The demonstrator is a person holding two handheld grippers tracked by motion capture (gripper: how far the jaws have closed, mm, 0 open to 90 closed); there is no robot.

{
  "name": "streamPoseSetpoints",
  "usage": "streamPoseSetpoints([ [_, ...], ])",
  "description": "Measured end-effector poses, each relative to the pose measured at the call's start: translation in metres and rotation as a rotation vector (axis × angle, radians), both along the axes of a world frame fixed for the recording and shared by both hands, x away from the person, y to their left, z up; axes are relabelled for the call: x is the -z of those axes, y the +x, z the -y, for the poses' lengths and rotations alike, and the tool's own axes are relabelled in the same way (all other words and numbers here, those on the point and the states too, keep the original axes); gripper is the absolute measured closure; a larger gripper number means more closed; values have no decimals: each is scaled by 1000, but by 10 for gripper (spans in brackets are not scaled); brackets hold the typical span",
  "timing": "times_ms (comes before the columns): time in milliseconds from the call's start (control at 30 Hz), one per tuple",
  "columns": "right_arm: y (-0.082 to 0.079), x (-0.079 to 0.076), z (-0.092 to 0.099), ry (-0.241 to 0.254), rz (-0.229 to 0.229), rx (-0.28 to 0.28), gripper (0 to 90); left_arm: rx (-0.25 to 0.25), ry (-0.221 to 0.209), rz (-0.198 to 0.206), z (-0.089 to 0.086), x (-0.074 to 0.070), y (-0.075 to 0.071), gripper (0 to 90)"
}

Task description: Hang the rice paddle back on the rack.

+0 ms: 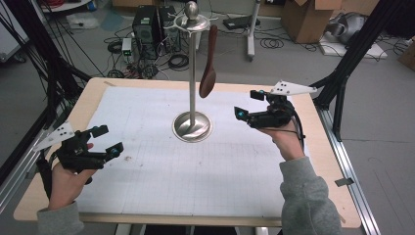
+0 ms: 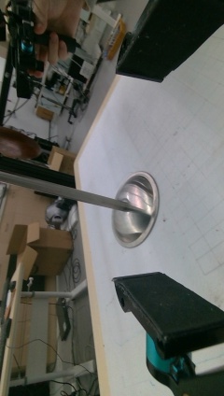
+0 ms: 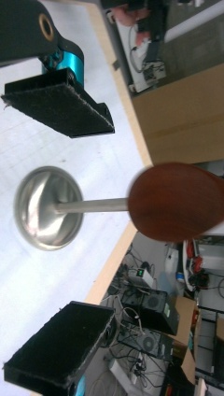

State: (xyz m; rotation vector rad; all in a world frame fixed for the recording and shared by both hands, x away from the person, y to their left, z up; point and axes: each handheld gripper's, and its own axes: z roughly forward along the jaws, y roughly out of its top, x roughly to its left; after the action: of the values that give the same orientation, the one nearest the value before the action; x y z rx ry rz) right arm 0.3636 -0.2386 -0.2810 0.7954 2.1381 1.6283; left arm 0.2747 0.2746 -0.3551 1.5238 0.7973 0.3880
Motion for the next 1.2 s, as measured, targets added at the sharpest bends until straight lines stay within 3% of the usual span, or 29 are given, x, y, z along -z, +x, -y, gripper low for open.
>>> streamPoseSetpoints([
  [300,-10,25,17,18,7,-39,95,1,3,-1,2,1,1,20],
  [567,-23,38,31,40,24,0,95,1,9,-6,3,2,1,19],
  [767,-33,47,41,31,43,63,94,11,15,-12,5,2,2,19],
  [1000,-41,64,54,39,21,93,94,10,41,-16,10,3,3,19],
  [1200,-46,80,67,51,-4,119,94,9,39,-21,11,5,4,19],
])
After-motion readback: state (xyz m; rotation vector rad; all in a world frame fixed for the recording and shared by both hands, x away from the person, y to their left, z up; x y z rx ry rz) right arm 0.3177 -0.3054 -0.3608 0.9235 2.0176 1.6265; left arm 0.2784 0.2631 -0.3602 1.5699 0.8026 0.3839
